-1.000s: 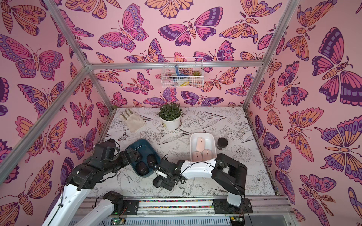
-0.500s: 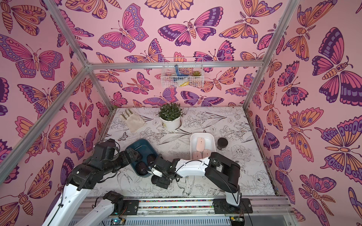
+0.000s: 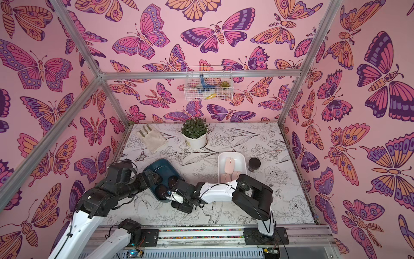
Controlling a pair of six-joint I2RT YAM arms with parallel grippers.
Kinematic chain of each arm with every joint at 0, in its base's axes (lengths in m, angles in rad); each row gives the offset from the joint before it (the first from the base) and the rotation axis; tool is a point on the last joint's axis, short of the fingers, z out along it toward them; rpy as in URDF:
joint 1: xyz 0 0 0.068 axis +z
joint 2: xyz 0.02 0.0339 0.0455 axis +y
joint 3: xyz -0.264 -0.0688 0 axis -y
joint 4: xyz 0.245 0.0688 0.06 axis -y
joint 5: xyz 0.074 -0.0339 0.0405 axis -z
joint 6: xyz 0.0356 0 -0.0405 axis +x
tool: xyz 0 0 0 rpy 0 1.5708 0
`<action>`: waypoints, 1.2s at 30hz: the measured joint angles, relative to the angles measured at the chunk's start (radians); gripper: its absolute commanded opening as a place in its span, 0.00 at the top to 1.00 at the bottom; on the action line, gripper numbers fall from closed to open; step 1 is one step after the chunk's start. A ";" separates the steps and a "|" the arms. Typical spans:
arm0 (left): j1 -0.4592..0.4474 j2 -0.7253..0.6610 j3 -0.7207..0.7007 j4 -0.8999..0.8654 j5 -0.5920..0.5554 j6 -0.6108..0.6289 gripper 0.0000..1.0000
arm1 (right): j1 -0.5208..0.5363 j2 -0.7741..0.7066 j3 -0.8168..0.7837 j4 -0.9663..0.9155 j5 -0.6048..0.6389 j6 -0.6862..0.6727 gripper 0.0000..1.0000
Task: Place the mice by color into the storage box
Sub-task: Pick up the mouse from the center of the board, then place the mouse in the storage box.
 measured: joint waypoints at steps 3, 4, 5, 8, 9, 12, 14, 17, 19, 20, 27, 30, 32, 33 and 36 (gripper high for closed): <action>0.000 0.001 0.000 0.000 -0.004 0.004 0.02 | 0.000 -0.014 -0.030 0.036 -0.003 0.018 0.50; 0.000 0.003 0.000 0.000 -0.005 0.004 0.02 | 0.000 -0.021 -0.042 0.045 -0.004 0.025 0.51; 0.001 0.005 0.000 0.000 -0.005 0.004 0.02 | 0.000 -0.030 -0.055 0.051 -0.005 0.035 0.52; 0.003 0.013 0.000 0.000 -0.005 0.004 0.02 | 0.000 -0.063 -0.097 0.061 -0.007 0.071 0.54; 0.005 0.015 0.000 0.001 -0.006 0.004 0.02 | 0.000 -0.076 -0.110 0.061 -0.008 0.084 0.55; 0.013 0.025 0.000 0.001 -0.014 0.003 0.02 | 0.000 -0.131 -0.165 0.059 -0.007 0.128 0.55; 0.023 0.032 0.000 0.002 -0.022 0.001 0.01 | 0.000 -0.178 -0.189 0.045 0.006 0.163 0.56; 0.068 0.041 -0.001 0.016 -0.022 -0.010 0.01 | 0.000 -0.250 -0.194 0.015 0.036 0.225 0.58; 0.126 0.045 -0.008 0.035 -0.016 -0.017 0.01 | 0.000 -0.290 -0.180 -0.005 0.063 0.273 0.58; 0.159 0.046 -0.015 0.046 -0.004 -0.021 0.01 | 0.000 -0.297 -0.163 -0.018 0.076 0.292 0.58; 0.370 0.066 -0.108 0.117 0.082 -0.058 0.02 | -0.001 -0.180 0.148 -0.100 0.171 0.391 0.60; 0.415 0.065 -0.133 0.127 0.101 -0.066 0.01 | -0.007 -0.082 0.306 -0.115 0.195 0.409 0.60; 0.438 0.061 -0.143 0.131 0.110 -0.070 0.01 | -0.014 -0.016 0.395 -0.128 0.208 0.413 0.60; 0.449 0.057 -0.147 0.133 0.113 -0.072 0.01 | -0.018 0.020 0.439 -0.135 0.213 0.414 0.60; 0.472 0.042 -0.160 0.142 0.120 -0.075 0.01 | -0.031 0.130 0.560 -0.161 0.225 0.414 0.60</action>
